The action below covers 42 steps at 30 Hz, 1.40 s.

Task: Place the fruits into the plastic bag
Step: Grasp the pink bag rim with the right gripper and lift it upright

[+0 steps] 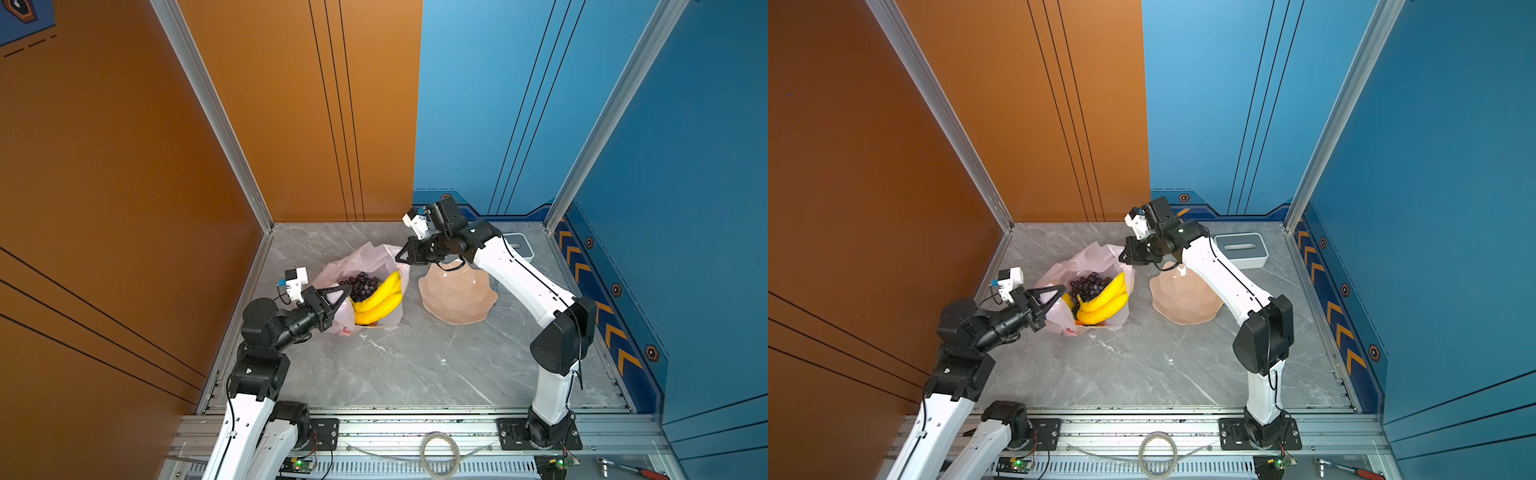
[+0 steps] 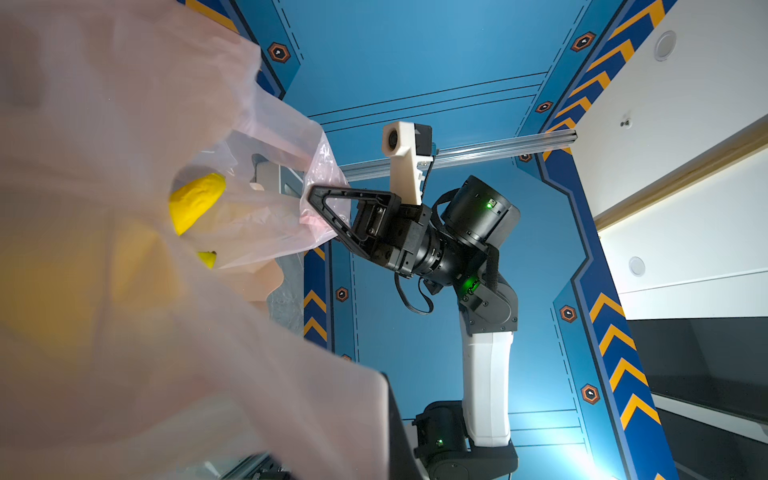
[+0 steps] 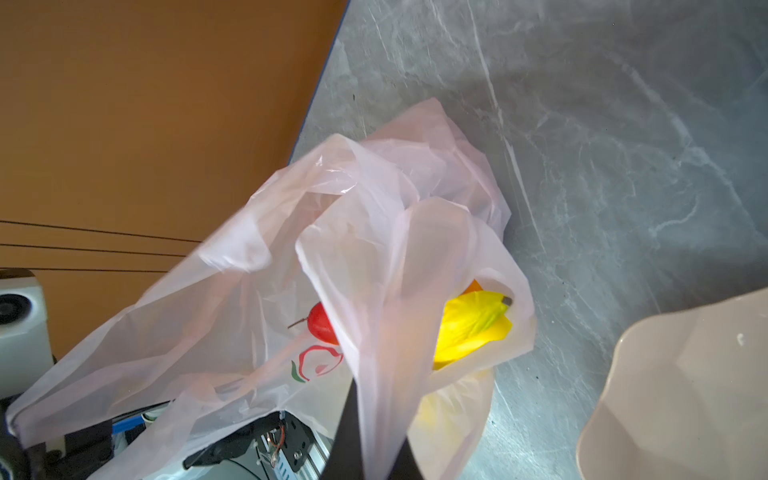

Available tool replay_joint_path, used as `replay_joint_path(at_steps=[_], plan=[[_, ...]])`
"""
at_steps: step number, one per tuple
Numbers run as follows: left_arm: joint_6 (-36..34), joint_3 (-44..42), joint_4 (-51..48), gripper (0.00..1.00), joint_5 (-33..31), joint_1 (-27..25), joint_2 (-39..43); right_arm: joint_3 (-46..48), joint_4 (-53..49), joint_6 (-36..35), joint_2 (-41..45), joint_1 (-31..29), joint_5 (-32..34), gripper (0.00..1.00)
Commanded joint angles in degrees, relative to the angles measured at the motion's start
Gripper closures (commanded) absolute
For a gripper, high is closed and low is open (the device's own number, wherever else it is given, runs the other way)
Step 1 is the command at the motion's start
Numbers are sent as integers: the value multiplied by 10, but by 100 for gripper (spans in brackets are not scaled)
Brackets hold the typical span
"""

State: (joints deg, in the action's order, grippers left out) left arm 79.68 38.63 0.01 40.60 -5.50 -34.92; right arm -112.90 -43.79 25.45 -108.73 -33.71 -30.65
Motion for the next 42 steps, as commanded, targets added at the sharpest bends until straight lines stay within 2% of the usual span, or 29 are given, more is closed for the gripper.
replay_joint_path(at_steps=[1, 9, 18, 25, 37, 42], plan=[[-27, 42, -5, 100, 2, 8, -5, -37, 25, 28, 8, 9, -24, 100], [-110, 112, -123, 100, -20, 16, -9, -71, 35, 46, 9, 21, -43, 100], [-178, 191, -204, 100, -47, 19, -22, -126, 36, 63, 1, 26, -54, 100], [-257, 275, -300, 100, -119, 19, -25, -189, 40, 89, -23, 27, -77, 100], [-284, 326, -317, 100, -147, 19, -52, -225, 117, 154, -15, 14, -96, 100], [-314, 362, -374, 100, -186, 19, -74, -246, 144, 178, -10, 13, -97, 100]])
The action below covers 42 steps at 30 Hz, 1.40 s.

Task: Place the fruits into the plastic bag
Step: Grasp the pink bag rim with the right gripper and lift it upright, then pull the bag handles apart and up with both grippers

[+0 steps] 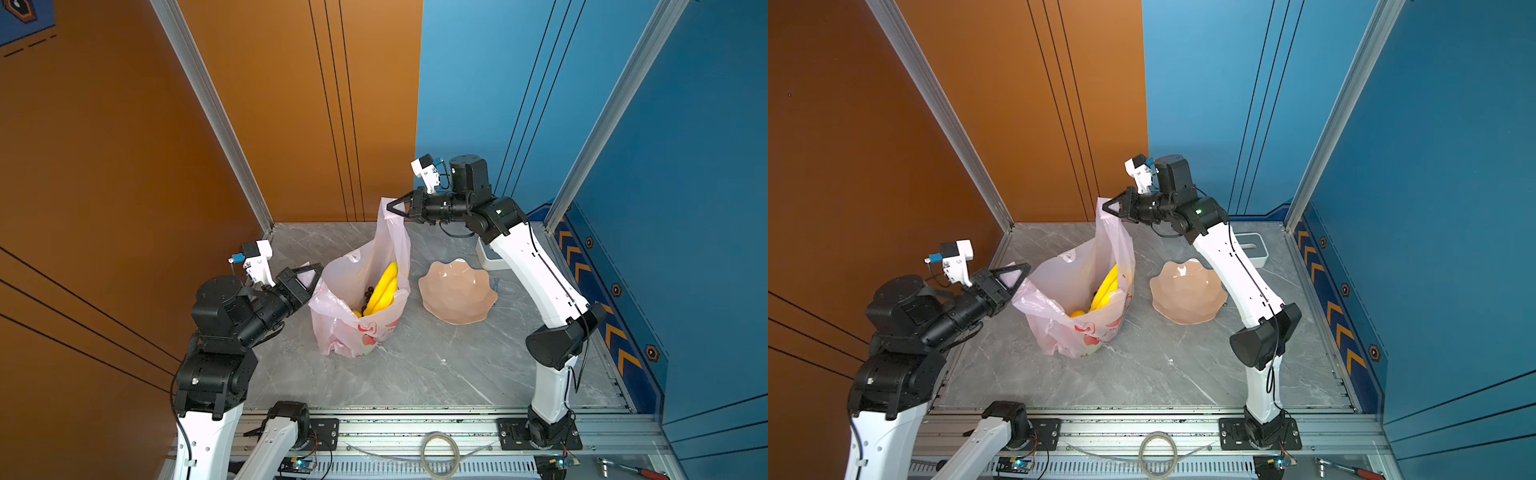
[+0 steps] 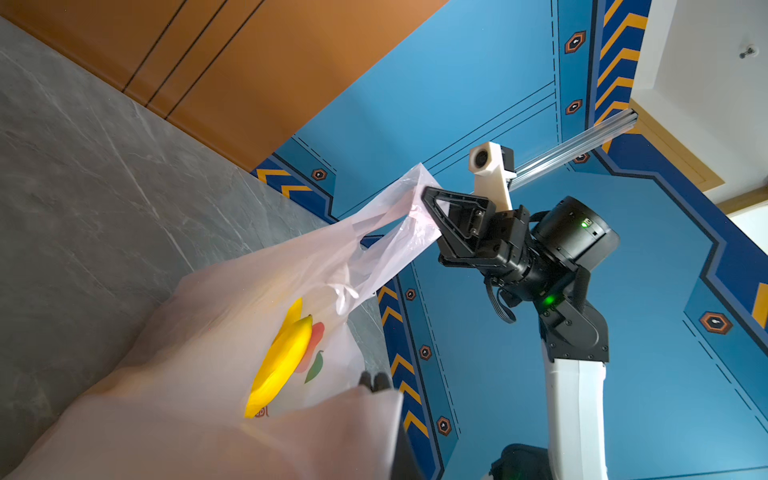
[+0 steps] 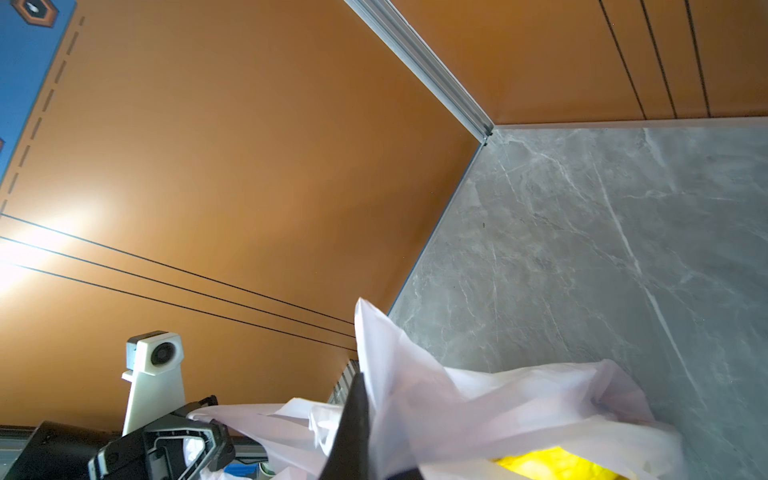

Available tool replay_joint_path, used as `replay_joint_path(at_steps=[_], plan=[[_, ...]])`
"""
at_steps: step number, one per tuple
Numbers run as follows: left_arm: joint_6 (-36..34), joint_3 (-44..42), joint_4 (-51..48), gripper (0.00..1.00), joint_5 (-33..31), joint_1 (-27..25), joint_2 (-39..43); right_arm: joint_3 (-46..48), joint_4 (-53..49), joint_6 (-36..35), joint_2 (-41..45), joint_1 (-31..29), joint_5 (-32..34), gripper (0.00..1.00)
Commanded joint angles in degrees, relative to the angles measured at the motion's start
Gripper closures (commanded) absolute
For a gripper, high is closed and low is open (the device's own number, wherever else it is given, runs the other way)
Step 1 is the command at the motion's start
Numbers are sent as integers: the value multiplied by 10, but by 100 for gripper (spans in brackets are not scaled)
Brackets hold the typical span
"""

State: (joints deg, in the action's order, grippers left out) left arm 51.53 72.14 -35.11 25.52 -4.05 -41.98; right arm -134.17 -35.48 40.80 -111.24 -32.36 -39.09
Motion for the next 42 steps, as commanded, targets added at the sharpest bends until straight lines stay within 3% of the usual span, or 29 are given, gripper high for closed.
replay_joint_path(at_steps=[1, 6, 20, 32, 42], plan=[[-33, 28, -27, 100, -40, 5, -6, -38, 65, 30, 14, -2, -14, 100], [-5, 28, 0, 100, -32, 5, -21, -63, 89, 53, 6, -13, -21, 100], [214, -6, 354, 100, 79, -6, -132, -123, 117, 90, -58, -74, -33, 100], [201, -23, 360, 100, 78, -30, -141, -120, 122, 93, -68, -97, -35, 100], [190, -41, 335, 100, 73, -31, -99, -17, 90, 28, 26, -133, -1, 100]])
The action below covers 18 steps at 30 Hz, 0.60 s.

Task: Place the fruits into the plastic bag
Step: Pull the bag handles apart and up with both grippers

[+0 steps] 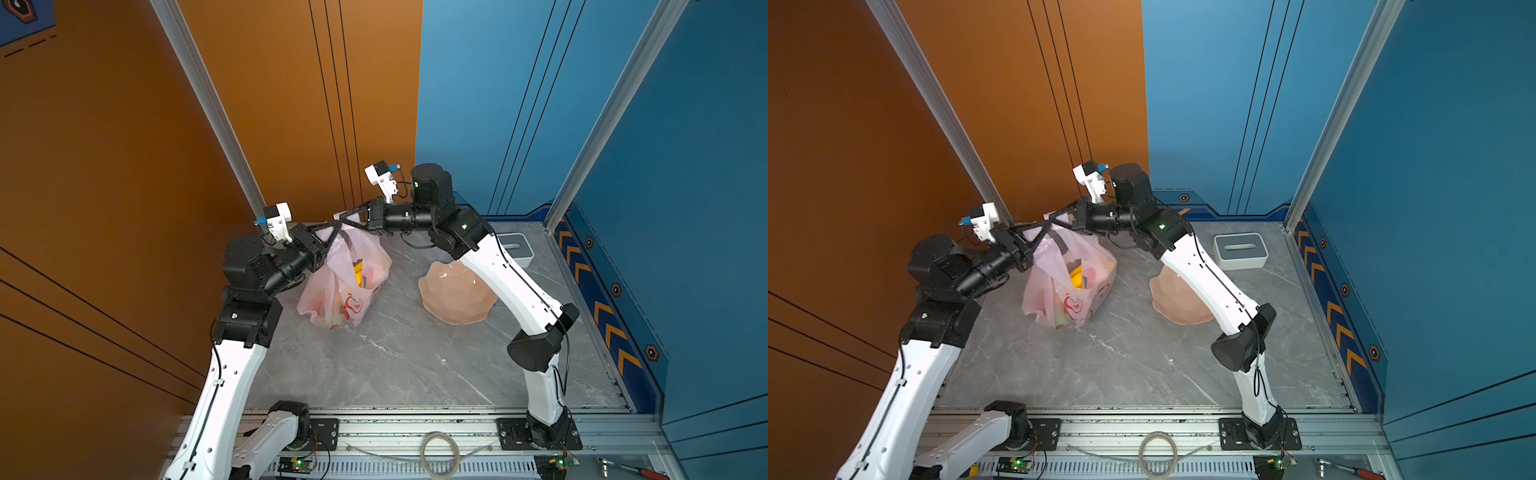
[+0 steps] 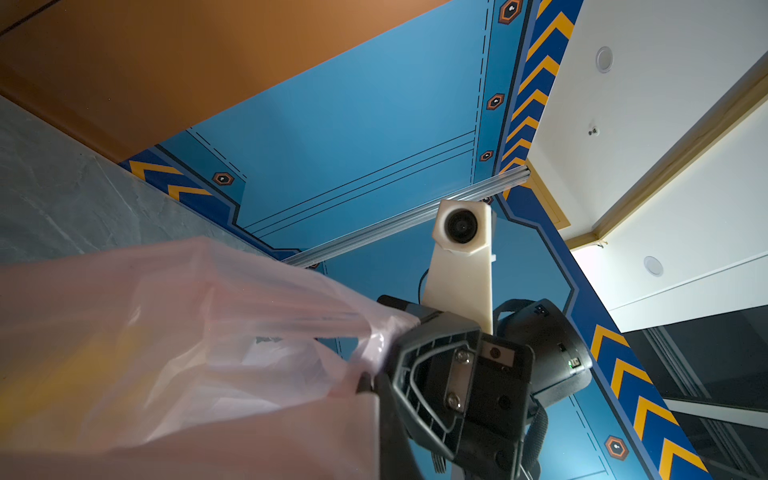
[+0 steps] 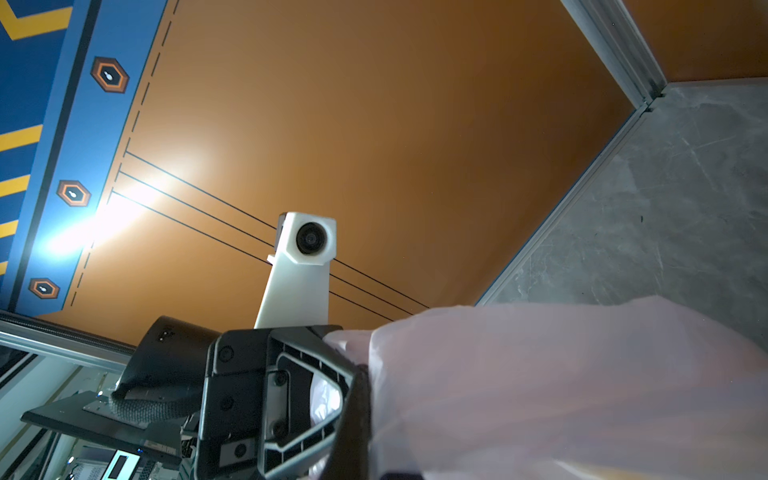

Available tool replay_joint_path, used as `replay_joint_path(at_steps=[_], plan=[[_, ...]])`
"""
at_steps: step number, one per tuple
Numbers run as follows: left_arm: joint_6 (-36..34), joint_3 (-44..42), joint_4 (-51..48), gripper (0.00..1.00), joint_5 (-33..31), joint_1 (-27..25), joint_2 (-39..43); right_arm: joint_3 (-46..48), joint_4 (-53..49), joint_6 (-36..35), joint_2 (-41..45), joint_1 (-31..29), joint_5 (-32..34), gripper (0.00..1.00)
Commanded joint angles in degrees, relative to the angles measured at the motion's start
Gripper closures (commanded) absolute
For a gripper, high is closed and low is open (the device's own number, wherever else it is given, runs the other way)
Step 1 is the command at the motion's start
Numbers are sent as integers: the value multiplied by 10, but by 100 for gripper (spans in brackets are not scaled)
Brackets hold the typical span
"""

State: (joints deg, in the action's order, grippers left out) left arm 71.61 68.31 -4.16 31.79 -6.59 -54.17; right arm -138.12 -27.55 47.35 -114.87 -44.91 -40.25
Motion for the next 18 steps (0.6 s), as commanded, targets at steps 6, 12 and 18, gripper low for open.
replay_joint_path(at_steps=[6, 12, 18], plan=[[-1, -32, 21, 100, 12, -12, 57, 143, -10, -84, 165, -23, 61, 100], [8, -62, 11, 100, 15, -31, 90, 251, -12, -101, 265, -42, 113, 100], [12, -117, 11, 100, -1, -61, 104, 348, -12, -109, 342, -42, 171, 100]])
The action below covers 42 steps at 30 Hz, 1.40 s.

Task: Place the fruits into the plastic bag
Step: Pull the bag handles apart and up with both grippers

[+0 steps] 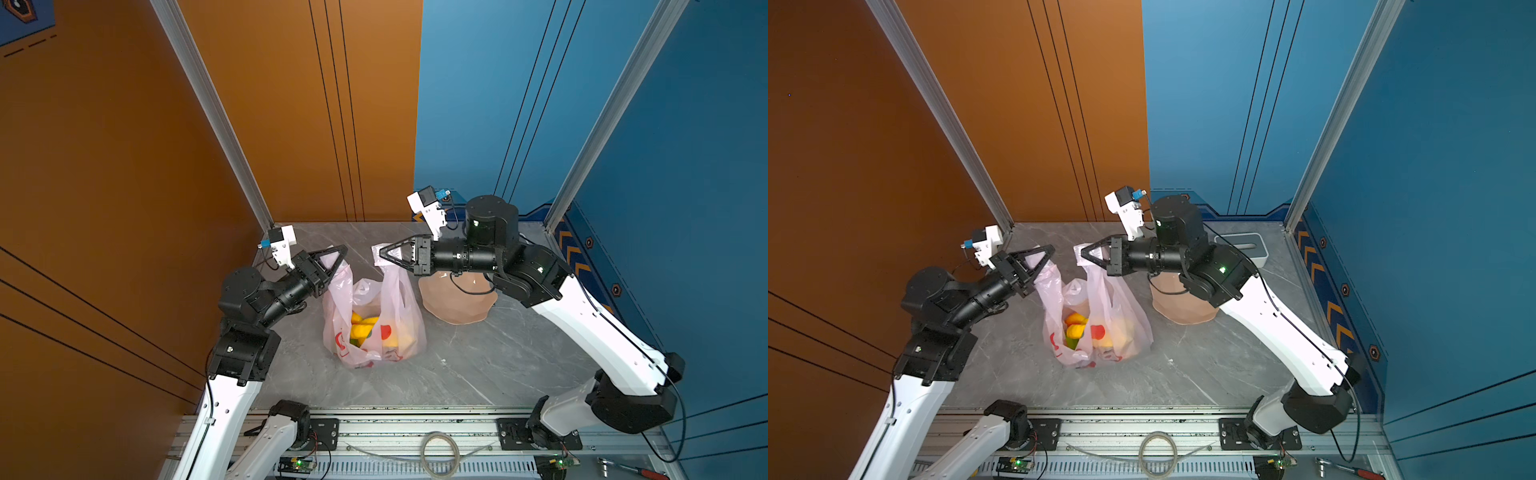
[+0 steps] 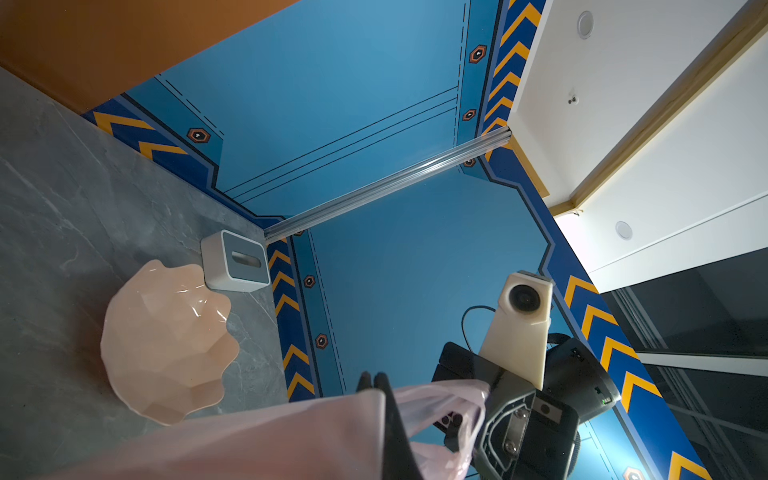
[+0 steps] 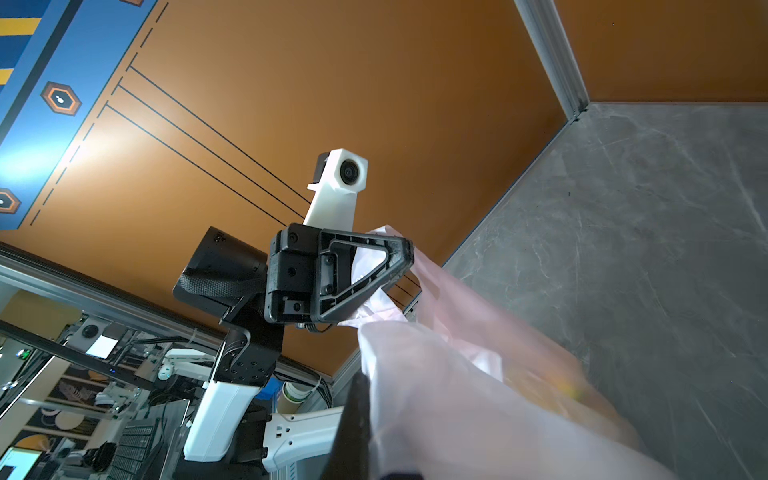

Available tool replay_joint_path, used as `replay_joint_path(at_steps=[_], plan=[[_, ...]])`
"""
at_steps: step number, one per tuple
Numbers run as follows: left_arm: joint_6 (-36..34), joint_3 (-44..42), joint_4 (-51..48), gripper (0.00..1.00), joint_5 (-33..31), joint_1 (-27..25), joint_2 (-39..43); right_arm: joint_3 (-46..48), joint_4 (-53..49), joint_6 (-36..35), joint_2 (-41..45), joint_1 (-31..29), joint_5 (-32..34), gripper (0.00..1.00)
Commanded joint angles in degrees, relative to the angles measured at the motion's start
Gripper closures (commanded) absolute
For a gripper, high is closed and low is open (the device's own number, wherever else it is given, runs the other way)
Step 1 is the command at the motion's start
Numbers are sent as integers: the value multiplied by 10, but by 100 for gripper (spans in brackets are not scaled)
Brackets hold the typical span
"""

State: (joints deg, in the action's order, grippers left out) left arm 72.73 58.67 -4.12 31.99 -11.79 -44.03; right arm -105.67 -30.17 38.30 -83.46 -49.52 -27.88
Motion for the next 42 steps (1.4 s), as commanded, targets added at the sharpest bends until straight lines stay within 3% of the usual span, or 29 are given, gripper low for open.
replay_joint_path(at_steps=[1, 10, 26, 33, 42], plan=[[-1, -25, 10, 100, -4, -12, -2, 53, 15, -15, 34, 11, 53, 100], [-14, -37, 63, 100, 3, -32, -99, 140, 47, -1, 7, 86, 35, 100], [-25, 89, 185, 100, 36, -35, -392, 73, 148, 8, -162, 214, -5, 100], [-23, 100, 194, 100, 46, -39, -420, 41, 152, 18, -192, 228, -20, 100], [-20, 129, 194, 100, 58, -28, -394, 40, 159, -1, -127, 233, 7, 100]])
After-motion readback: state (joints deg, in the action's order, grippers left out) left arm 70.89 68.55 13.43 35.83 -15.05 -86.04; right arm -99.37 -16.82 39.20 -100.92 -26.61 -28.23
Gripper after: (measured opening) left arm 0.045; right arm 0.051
